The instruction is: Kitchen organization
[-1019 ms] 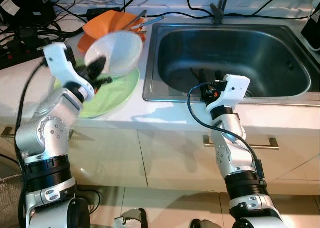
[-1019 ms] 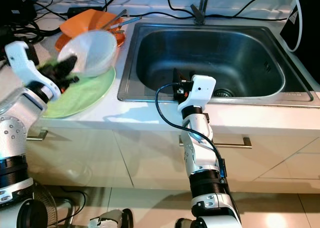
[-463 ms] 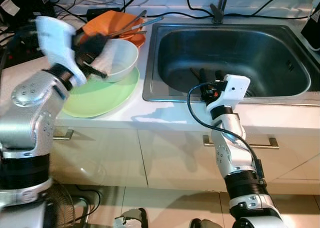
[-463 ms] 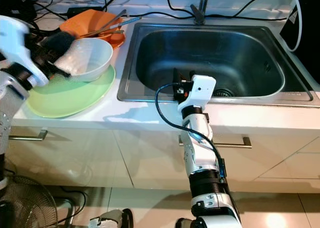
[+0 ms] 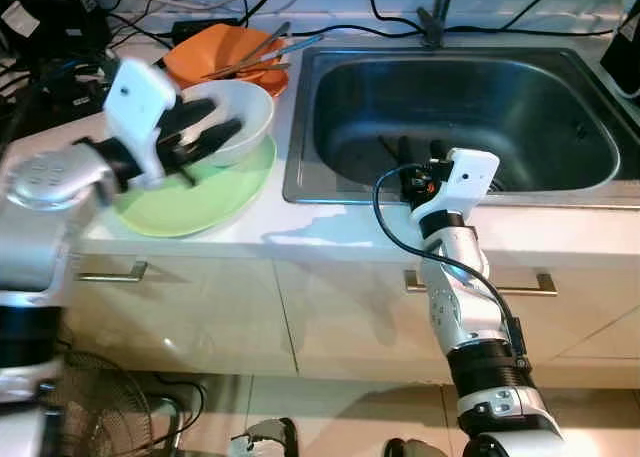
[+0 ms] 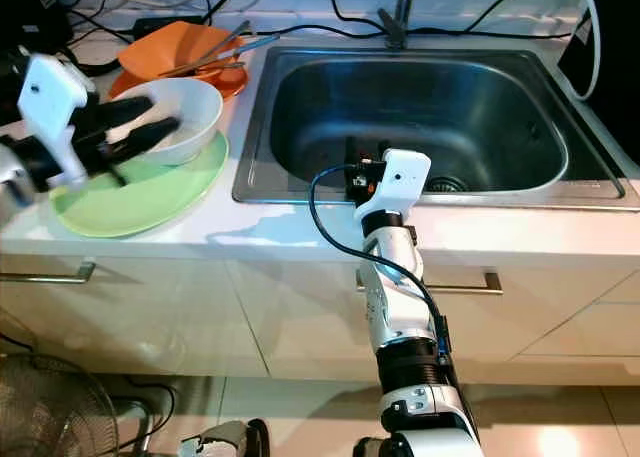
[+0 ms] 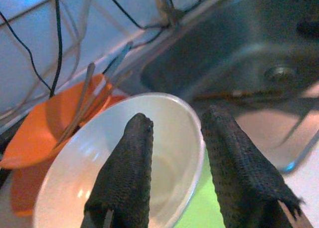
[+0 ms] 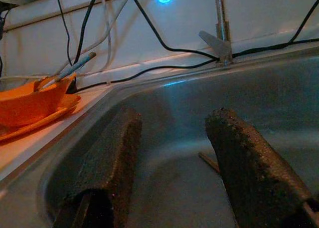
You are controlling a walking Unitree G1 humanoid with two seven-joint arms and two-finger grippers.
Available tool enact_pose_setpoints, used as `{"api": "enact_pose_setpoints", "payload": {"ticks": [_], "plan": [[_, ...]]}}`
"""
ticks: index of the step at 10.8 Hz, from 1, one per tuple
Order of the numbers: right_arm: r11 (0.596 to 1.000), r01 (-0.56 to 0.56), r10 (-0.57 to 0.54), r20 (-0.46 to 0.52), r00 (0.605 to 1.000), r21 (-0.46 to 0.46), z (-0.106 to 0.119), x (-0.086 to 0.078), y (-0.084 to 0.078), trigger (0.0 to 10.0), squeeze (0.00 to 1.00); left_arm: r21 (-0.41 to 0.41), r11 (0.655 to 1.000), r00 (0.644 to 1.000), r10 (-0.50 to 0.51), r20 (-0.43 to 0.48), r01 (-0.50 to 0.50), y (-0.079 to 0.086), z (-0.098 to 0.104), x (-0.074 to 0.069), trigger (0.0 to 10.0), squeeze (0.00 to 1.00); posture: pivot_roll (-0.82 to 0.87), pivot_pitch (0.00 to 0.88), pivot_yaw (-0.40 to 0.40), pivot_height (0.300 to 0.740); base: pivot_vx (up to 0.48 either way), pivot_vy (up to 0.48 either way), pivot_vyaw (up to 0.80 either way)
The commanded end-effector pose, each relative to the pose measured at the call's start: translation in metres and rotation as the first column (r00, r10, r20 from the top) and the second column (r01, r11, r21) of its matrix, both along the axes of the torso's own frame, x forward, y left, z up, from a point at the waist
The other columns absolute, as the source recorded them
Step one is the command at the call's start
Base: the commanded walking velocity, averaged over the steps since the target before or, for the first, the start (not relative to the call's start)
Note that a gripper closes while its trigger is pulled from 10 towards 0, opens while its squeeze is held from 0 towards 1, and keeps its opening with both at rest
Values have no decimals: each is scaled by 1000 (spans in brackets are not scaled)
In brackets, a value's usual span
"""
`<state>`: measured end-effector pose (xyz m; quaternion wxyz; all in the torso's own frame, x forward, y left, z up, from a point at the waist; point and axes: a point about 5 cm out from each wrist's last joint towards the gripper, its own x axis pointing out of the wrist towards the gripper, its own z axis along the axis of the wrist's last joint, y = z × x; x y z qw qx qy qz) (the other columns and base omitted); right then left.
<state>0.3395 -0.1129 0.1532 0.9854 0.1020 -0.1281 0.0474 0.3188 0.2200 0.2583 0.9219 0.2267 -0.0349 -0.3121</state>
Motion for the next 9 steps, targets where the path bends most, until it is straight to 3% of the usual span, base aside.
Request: {"api": "enact_pose_setpoints", "payload": {"ticks": [1, 6, 9], "plan": [[1000, 4, -4, -14, 1000, 7, -2, 2, 1, 10000, 0, 68, 997, 1000, -23, -1, 23, 3, 4, 3, 10000, 0, 140, 54, 88, 740, 0, 0, 0], [1000, 14, -13, -11, 1000, 12, -2, 4, 0, 10000, 0, 244, 958, 984, -123, -126, 151, 11, -7, 15, 10000, 0, 136, 59, 92, 740, 0, 0, 0], [1000, 17, -17, -10, 1000, 11, -2, 4, -1, 10000, 0, 320, 941, 992, -82, -92, 107, 11, -10, 25, 10000, 0, 128, 64, 87, 740, 0, 0, 0]]}}
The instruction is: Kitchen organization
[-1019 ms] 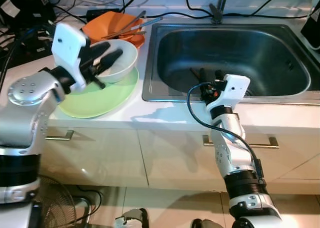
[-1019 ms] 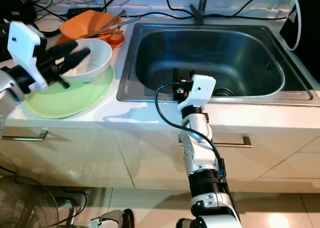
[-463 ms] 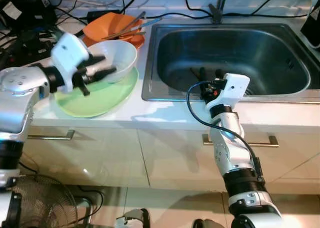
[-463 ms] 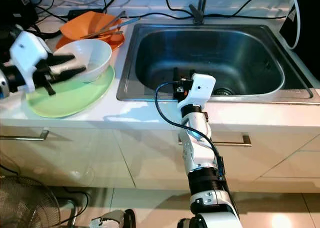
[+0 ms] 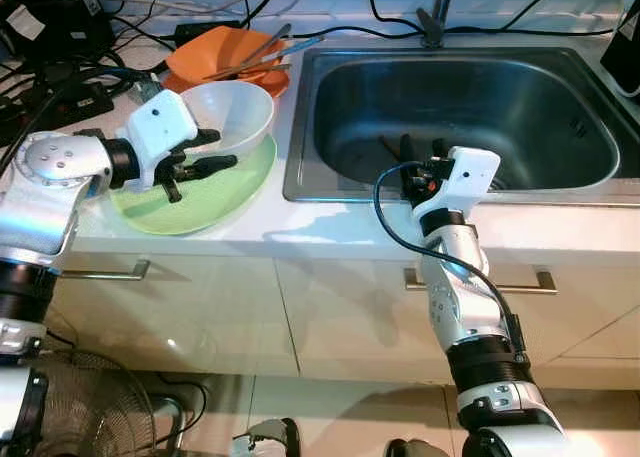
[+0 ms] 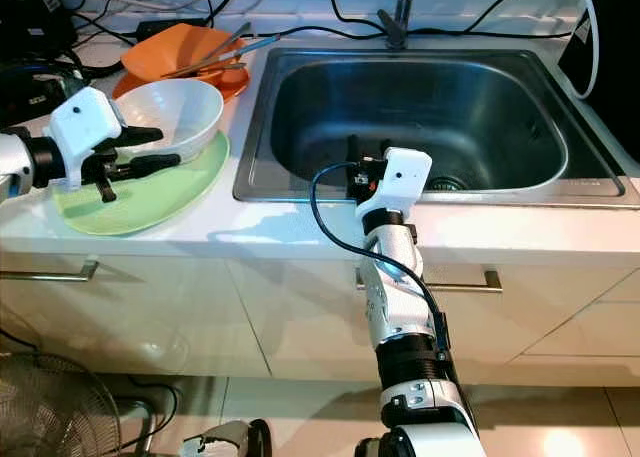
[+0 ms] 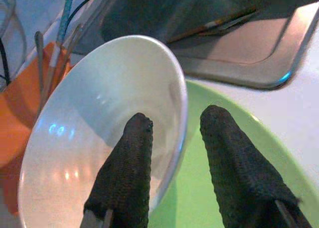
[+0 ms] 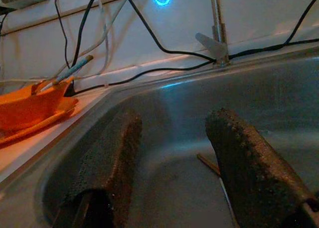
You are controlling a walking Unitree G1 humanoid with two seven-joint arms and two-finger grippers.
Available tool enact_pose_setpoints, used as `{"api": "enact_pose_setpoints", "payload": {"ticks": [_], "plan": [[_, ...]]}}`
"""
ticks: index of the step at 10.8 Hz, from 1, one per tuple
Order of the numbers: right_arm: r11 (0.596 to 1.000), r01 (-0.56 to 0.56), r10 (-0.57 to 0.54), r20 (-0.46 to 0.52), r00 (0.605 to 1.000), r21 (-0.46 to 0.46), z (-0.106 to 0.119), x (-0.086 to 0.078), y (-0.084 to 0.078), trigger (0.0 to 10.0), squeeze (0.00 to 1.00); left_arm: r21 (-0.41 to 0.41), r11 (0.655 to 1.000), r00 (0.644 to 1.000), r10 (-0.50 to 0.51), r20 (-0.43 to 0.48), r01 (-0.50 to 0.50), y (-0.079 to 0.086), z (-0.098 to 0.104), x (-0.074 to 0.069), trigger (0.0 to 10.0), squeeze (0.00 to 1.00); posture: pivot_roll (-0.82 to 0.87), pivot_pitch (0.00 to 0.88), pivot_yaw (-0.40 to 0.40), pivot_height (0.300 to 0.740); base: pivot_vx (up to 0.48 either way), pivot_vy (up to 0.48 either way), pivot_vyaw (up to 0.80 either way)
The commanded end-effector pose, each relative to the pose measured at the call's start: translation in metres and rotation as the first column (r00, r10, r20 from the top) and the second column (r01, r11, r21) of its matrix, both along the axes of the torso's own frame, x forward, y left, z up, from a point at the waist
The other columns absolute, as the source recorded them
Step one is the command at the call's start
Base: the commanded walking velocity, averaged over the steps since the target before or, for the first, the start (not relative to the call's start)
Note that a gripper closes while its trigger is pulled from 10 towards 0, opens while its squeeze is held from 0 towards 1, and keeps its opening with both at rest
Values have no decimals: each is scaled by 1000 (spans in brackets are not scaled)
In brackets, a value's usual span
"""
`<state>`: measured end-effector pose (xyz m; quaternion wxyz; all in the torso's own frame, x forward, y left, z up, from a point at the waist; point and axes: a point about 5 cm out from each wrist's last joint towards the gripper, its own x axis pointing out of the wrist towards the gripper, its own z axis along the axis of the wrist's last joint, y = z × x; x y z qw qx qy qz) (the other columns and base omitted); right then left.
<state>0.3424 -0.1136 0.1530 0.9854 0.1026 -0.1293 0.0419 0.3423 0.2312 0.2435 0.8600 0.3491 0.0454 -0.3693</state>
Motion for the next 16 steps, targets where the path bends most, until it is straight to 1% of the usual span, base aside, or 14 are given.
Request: {"api": "enact_pose_setpoints", "payload": {"ticks": [1, 3, 4, 6, 7, 9, 10, 11, 13, 16], "plan": [[1000, 6, -6, -10, 1000, 6, -1, 1, 0, 10000, 0, 21, 1000, 1000, 6, 20, -6, 0, 4, 3, 10000, 0, 127, 66, 88, 740, 0, 0, 0], [1000, 9, -9, -11, 1000, 6, -2, 0, -1, 10000, 0, 42, 999, 1000, 3, 13, -4, -3, 0, 9, 10000, 0, 124, 65, 92, 740, 0, 0, 0], [1000, 11, -11, -11, 1000, 7, -2, 0, -1, 10000, 0, 48, 999, 1000, 1, 8, -1, -4, -1, 10, 10000, 0, 124, 65, 92, 740, 0, 0, 0], [1000, 11, -11, -10, 1000, 7, -2, 0, -1, 10000, 0, 83, 996, 999, -23, -34, 25, -6, -8, 12, 10000, 0, 121, 64, 95, 740, 0, 0, 0], [1000, 11, -11, -10, 1000, 7, -2, 0, -1, 10000, 0, 87, 996, 999, -23, -34, 25, -6, -8, 12, 10000, 0, 121, 64, 95, 740, 0, 0, 0], [1000, 14, -14, -10, 1000, 8, -2, 0, -1, 10000, 0, 155, 988, 1000, -9, -18, 12, -5, -10, 16, 10000, 0, 121, 60, 96, 740, 0, 0, 0], [1000, 16, -15, -10, 1000, 9, -2, 1, -1, 10000, 0, 202, 979, 1000, -14, -11, 16, -6, -11, 18, 824, 0, 119, 59, 99, 740, 0, 0, 0], [1000, 17, -17, -10, 1000, 9, -2, 1, -1, 10000, 0, 206, 978, 1000, -16, -10, 18, -6, -11, 18, 0, 0, 119, 59, 99, 740, 0, 0, 0], [1000, 19, -19, -10, 1000, 10, -2, 1, -1, 10000, 0, 240, 970, 1000, -21, -11, 23, -6, -14, 18, 0, 0, 120, 60, 99, 740, 0, 0, 0], [1000, 17, -17, -12, 1000, 10, -2, 1, -1, 10000, 0, 258, 966, 999, -32, -10, 34, -6, -14, 18, 0, 0, 123, 60, 97, 740, 0, 0, 0]]}}
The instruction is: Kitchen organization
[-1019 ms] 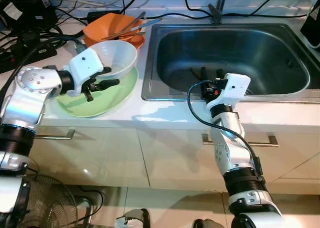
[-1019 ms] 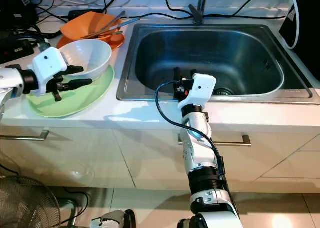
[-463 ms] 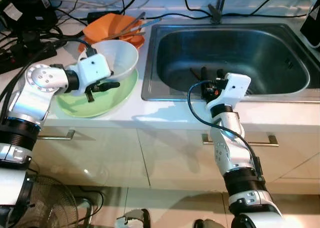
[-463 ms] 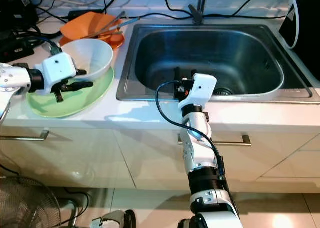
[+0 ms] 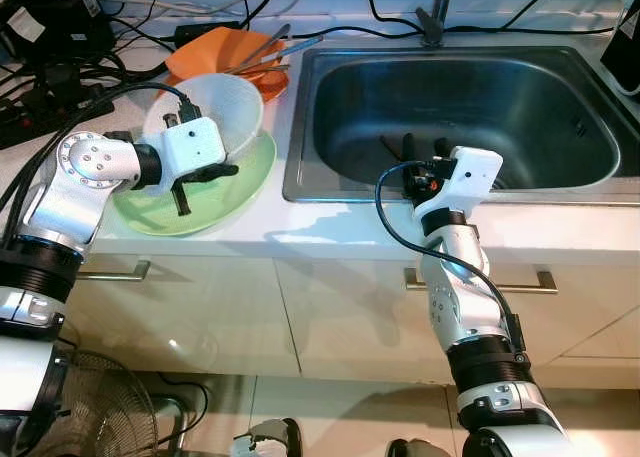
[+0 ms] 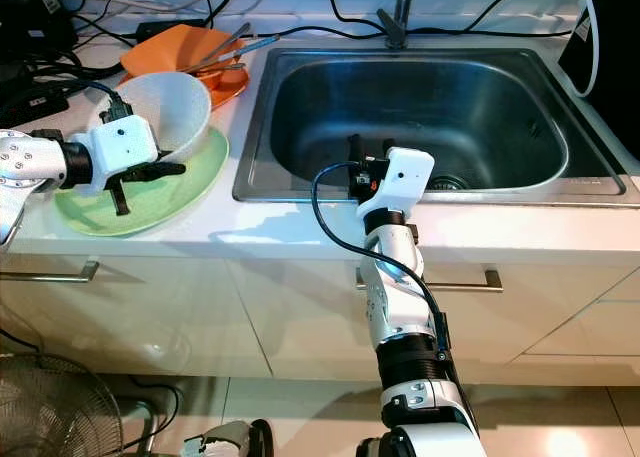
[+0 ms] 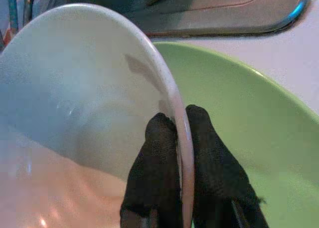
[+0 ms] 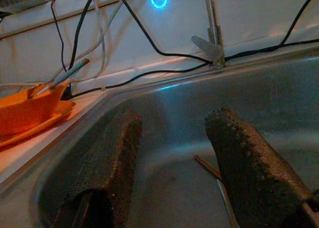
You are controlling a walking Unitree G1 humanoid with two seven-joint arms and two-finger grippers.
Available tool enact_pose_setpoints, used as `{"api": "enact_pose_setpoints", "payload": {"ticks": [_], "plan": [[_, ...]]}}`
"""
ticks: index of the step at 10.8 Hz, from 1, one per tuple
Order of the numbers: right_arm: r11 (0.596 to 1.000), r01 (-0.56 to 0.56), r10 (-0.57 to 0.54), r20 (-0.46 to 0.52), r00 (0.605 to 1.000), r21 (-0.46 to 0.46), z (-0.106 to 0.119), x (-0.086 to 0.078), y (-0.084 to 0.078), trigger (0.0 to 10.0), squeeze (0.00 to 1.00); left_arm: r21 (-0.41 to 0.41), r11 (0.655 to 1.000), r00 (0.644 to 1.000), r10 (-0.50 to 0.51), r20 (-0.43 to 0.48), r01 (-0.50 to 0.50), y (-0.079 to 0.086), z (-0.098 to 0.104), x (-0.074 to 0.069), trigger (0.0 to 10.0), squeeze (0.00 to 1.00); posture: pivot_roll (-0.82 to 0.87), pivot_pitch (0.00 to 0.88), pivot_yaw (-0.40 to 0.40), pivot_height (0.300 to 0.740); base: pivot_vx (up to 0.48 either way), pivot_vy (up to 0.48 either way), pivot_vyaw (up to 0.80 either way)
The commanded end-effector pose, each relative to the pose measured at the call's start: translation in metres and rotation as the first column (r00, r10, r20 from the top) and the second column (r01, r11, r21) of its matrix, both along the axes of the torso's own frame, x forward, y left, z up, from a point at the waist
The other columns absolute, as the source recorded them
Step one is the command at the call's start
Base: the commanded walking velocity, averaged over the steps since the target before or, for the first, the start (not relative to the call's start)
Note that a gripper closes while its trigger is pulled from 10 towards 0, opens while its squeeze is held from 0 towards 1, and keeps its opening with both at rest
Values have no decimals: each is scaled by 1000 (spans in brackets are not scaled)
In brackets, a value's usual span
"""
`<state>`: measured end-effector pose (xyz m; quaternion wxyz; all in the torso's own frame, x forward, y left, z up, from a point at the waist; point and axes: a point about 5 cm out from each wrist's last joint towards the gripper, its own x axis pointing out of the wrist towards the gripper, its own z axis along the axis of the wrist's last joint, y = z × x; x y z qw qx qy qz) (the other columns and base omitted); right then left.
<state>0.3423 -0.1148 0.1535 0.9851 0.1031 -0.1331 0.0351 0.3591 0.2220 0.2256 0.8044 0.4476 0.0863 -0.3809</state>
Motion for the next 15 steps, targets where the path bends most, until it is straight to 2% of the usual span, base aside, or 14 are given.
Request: {"api": "enact_pose_setpoints", "payload": {"ticks": [1, 5, 7, 9, 10, 11, 12, 13, 15], "plan": [[1000, 3, -3, -18, 1000, 7, -3, 1, 0, 10000, 0, 19, 1000, 1000, 6, 11, -6, 3, 4, 1, 0, 0, 123, 62, 97, 740, 0, 0, 0], [1000, 2, -1, -19, 1000, 6, -3, 1, 1, 10000, 0, 12, 1000, 1000, -2, 22, 2, 1, 4, 0, 0, 0, 125, 60, 96, 740, 0, 0, 0], [1000, 4, -4, -18, 1000, 5, -3, 1, 0, 10000, 0, -59, 998, 984, -26, 176, 37, -13, 22, -1, 0, 0, 122, 60, 95, 740, 0, 0, 0], [1000, 3, -3, -21, 1000, 4, -4, 1, 0, 10000, 0, -96, 992, 940, -46, 339, 84, -34, 34, -8, 0, 0, 126, 61, 89, 740, 0, 0, 0], [1000, 1, -1, -21, 1000, 4, -4, 1, 0, 10000, 0, -104, 991, 928, -40, 371, 84, -37, 35, -9, 1765, 0, 127, 60, 86, 740, 0, 0, 0], [1000, -8, 8, -21, 1000, -2, -3, 1, 2, 10000, 0, -125, 989, 890, -18, 455, 84, -45, 38, -10, 10000, 0, 127, 58, 85, 740, 0, 0, 0], [1000, -15, 15, -14, 1000, -10, 0, 3, 3, 10000, 290, -128, 988, 882, -15, 472, 85, -52, 37, -11, 10000, 0, 120, 60, 82, 740, 0, 0, 0], [1000, -20, 20, 1, 1000, -9, 7, 5, 2, 10000, 1000, -123, 988, 877, -18, 480, 88, -58, 34, -12, 10000, 0, 115, 60, 82, 740, 0, 0, 0], [998, -47, 44, 79, 996, 47, 43, 11, 2, 10000, 1000, -121, 989, 854, -13, 521, 89, -73, 27, -11, 10000, 0, 96, 55, 77, 740, 0, 0, 0]]}}
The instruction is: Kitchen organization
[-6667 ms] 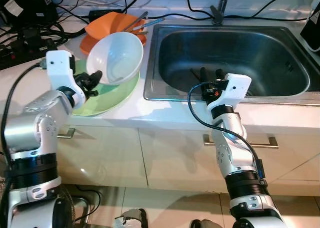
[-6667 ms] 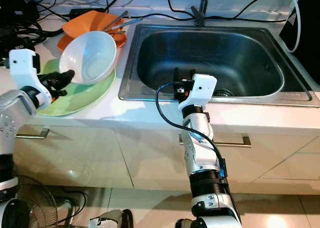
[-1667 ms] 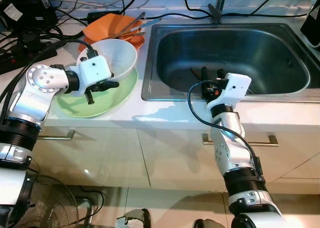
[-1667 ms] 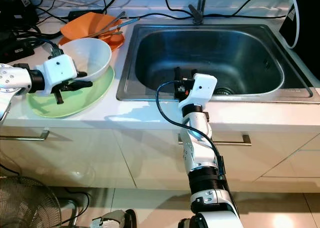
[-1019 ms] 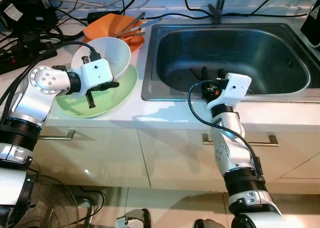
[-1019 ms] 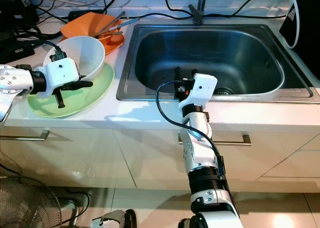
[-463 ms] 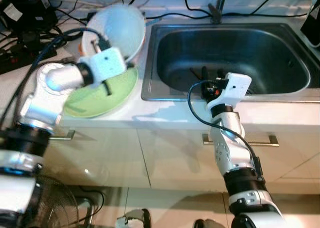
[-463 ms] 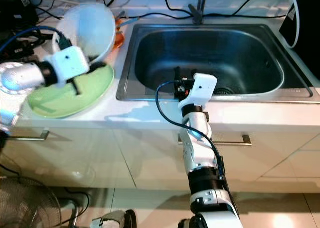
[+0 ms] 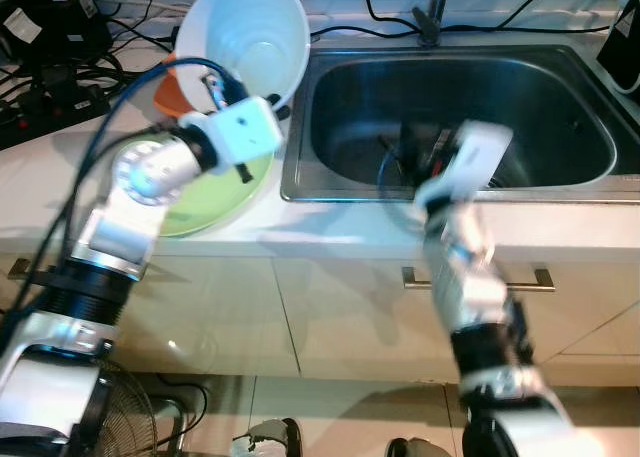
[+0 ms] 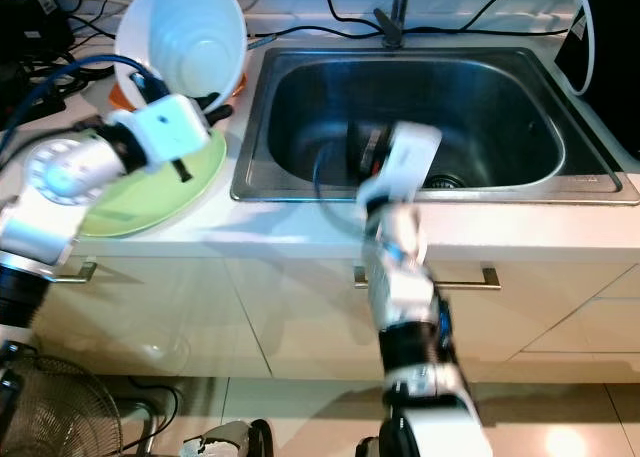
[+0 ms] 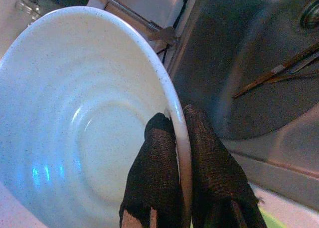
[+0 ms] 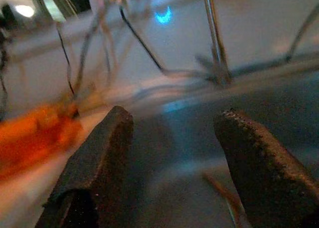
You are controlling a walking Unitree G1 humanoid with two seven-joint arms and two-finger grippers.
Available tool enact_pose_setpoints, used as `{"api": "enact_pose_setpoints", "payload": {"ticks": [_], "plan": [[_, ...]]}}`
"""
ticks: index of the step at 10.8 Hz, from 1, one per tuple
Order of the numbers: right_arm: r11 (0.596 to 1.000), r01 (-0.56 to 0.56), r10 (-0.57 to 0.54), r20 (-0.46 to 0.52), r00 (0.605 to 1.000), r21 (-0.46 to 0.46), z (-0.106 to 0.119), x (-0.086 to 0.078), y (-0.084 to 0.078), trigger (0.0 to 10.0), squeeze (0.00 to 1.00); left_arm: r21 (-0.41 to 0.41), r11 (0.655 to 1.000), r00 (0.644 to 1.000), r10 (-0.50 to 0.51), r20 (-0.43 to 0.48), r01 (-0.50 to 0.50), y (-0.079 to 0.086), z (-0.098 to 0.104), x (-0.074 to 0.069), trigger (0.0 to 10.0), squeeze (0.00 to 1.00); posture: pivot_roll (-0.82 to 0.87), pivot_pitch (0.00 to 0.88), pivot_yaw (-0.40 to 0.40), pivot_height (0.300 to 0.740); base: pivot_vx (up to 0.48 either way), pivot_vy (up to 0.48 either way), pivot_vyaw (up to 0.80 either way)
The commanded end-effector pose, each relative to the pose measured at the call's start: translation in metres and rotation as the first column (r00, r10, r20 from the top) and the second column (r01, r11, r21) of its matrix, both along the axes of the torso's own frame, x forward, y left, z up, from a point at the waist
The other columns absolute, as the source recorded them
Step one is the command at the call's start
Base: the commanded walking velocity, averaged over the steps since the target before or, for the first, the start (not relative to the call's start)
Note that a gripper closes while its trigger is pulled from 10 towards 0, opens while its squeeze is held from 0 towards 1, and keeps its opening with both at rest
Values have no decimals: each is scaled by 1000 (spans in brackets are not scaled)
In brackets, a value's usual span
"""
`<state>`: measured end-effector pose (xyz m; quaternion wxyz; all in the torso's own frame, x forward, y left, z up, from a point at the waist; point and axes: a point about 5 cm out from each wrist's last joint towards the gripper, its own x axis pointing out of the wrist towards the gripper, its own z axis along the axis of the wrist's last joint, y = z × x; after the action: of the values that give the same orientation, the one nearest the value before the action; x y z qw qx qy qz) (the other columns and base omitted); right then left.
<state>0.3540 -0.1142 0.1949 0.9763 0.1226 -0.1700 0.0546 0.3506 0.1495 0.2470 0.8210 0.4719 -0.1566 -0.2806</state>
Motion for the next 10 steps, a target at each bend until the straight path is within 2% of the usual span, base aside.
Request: {"api": "enact_pose_setpoints", "payload": {"ticks": [1, 3, 4, 6, 9, 10], "plan": [[999, -31, 31, 27, 999, 19, 16, 1, 2, 10000, 1000, 13, 1000, 999, -12, 52, 12, -8, 2, -3, 10000, 0, 92, 51, 74, 740, 0, 0, 0], [991, -112, 106, 86, 991, 67, 47, 1, 6, 10000, 1000, 58, 998, 997, -37, 65, 33, -23, -7, -5, 10000, 0, 86, 43, 70, 740, 0, 0, 0], [984, -165, 158, 98, 982, 70, 58, -2, 11, 10000, 0, 83, 996, 997, -47, 68, 41, -28, -12, -6, 10000, 0, 82, 40, 67, 740, 0, 0, 0], [954, -296, 287, 135, 948, 48, 78, -10, 23, 10000, 0, 125, 991, 995, -63, 78, 53, -38, -19, -6, 10000, 0, 71, 31, 60, 740, 0, 0, 0], [913, -408, 403, 126, 907, 19, 86, -21, 38, 10000, 0, 145, 987, 992, -85, 98, 70, -46, -21, -7, 10000, 0, 70, 25, 54, 740, 0, 0, 0], [901, -435, 432, 105, 896, 8, 84, -22, 43, 10000, 0, 147, 986, 985, -99, 138, 79, -50, -19, -9, 10000, 0, 74, 20, 48, 740, 0, 0, 0]]}}
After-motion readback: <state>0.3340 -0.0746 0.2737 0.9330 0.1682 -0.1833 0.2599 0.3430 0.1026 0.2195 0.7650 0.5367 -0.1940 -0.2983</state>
